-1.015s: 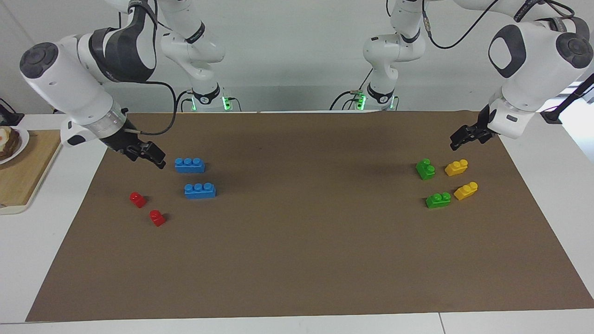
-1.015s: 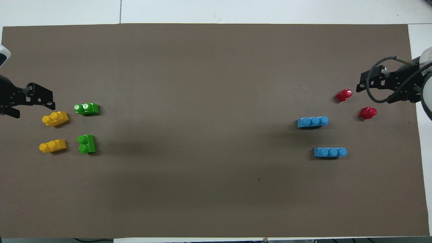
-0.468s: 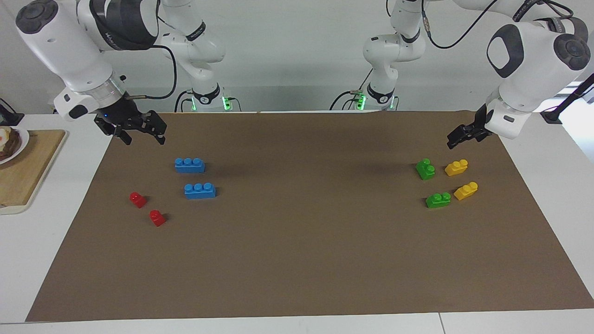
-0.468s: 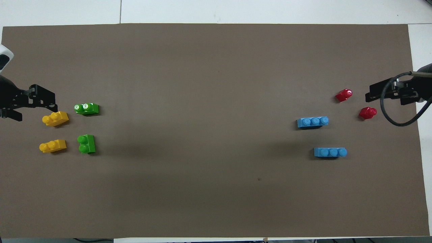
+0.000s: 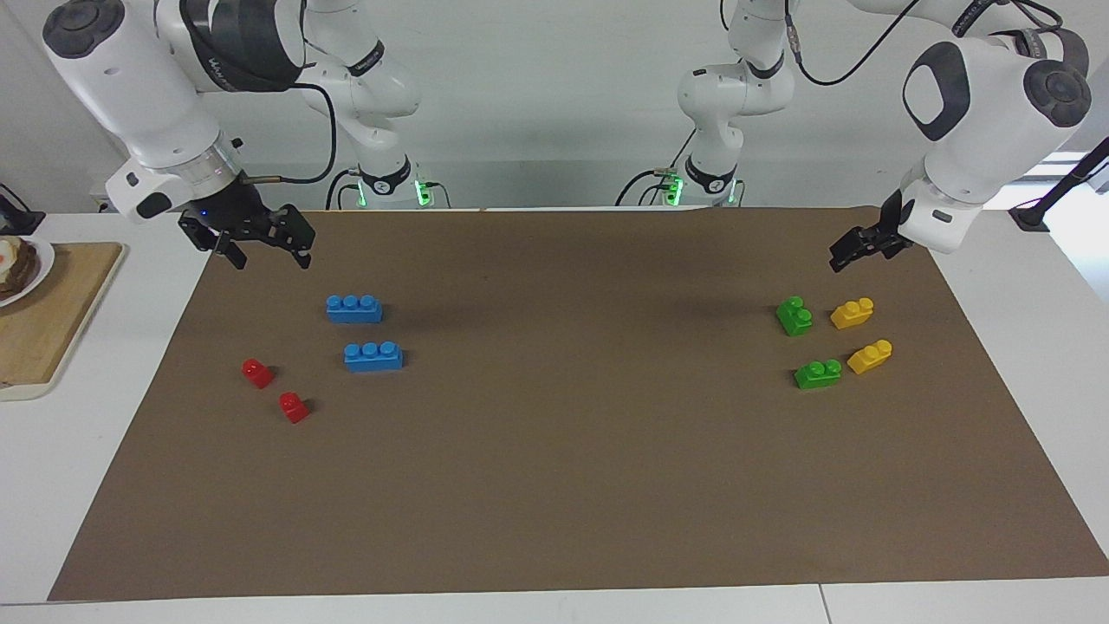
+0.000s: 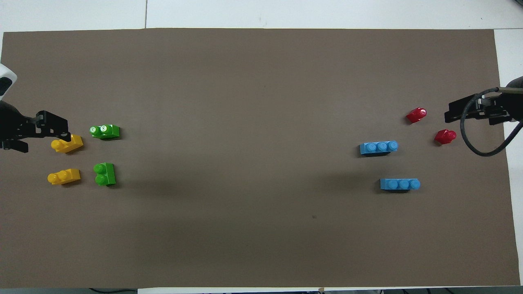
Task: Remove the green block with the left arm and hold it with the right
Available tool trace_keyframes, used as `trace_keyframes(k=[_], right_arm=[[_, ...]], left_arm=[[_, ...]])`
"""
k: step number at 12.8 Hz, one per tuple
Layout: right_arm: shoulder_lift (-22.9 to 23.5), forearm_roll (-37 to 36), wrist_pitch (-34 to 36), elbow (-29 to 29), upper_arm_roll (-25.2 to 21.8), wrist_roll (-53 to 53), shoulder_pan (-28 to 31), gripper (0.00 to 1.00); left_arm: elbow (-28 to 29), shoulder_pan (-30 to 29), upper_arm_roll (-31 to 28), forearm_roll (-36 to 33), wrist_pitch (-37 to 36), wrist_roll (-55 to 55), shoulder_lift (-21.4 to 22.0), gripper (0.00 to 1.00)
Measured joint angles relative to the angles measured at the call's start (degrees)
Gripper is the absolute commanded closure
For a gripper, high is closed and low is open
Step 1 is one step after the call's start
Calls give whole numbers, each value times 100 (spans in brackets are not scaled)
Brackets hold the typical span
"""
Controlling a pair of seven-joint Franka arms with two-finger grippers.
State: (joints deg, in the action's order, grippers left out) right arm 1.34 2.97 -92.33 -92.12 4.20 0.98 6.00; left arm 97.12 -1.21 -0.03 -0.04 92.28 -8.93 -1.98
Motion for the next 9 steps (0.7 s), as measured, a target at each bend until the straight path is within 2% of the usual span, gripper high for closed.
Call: trace_keyframes(k=[3,9], right_arm=[[-35,-23,1,1,-729,-45,-735,0],[-35,-25,94,1,-911,-47,-777,0]], left_arm=[[16,0,-2,0,114,-2,8,0],[3,0,1,0,154,27,74,0]])
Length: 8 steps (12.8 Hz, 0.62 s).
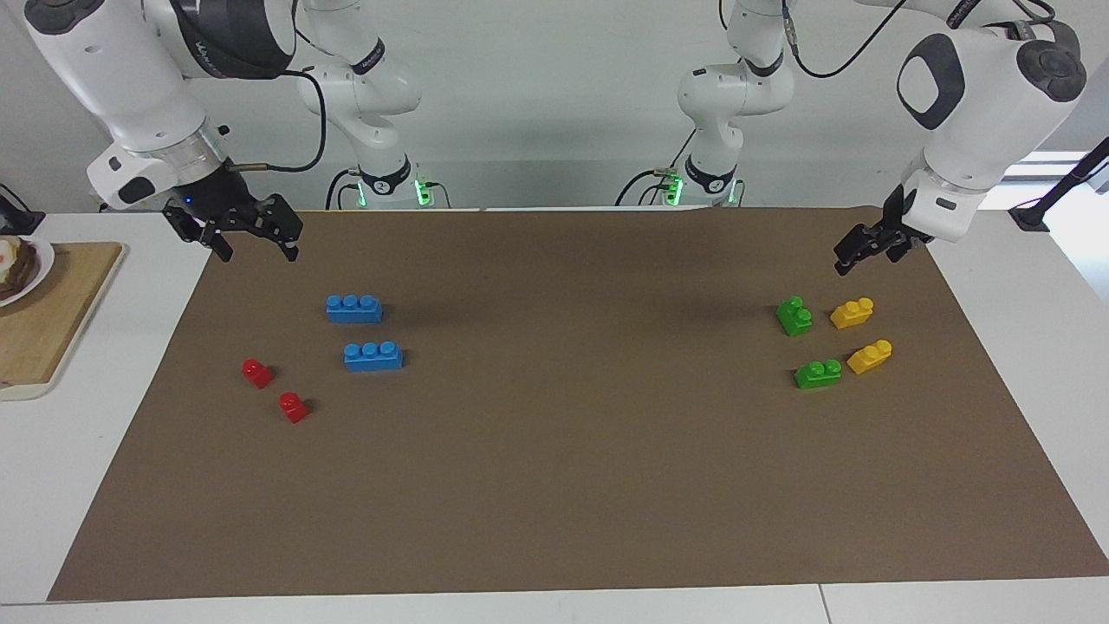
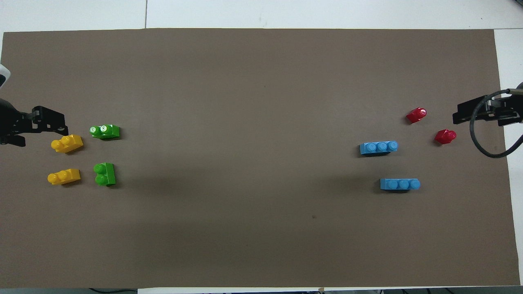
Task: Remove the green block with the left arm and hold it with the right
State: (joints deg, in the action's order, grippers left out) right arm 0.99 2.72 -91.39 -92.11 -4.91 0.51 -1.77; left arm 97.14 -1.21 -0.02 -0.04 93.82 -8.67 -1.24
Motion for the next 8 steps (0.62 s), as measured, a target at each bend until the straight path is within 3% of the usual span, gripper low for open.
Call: trace_keyframes(k=[8], right_arm=[[-30,-376,90,9,20,1,-15,0]], left_arm=[[-8,2,26,0,139,45,65,0]])
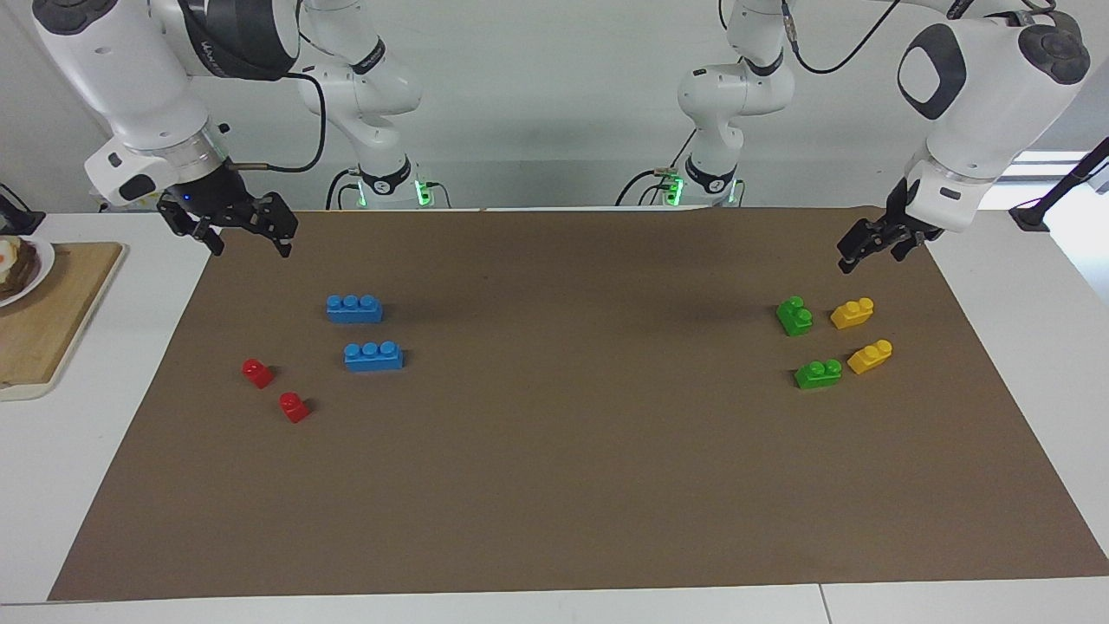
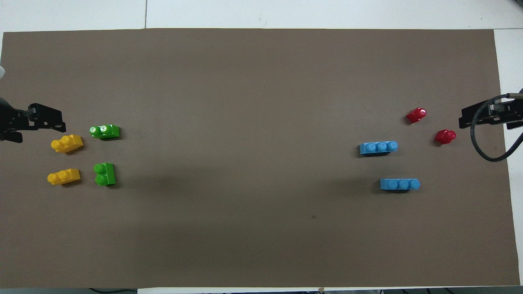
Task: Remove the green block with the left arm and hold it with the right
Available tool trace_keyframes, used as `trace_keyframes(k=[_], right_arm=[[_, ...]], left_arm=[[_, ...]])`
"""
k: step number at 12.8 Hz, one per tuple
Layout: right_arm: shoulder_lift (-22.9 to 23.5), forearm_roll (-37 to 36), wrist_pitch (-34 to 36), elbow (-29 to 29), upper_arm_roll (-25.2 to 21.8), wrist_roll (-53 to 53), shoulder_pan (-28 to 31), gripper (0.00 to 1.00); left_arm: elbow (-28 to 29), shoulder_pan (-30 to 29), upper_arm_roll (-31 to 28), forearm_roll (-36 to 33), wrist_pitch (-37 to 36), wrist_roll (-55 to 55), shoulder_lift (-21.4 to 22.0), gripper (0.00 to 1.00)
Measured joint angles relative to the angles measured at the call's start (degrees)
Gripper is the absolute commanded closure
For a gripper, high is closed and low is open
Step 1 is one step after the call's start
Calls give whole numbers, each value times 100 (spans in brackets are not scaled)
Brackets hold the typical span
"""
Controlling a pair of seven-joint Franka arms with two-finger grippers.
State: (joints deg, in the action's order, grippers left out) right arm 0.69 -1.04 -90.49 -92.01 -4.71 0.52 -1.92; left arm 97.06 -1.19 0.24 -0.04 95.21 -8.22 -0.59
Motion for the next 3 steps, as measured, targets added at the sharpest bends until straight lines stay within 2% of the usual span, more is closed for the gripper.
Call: trace_keyframes(k=[3], right_arm=[[0,-1,-52,1,-6,1,2,0]], left_arm=[[0,0,6,0,30,4,0,0]])
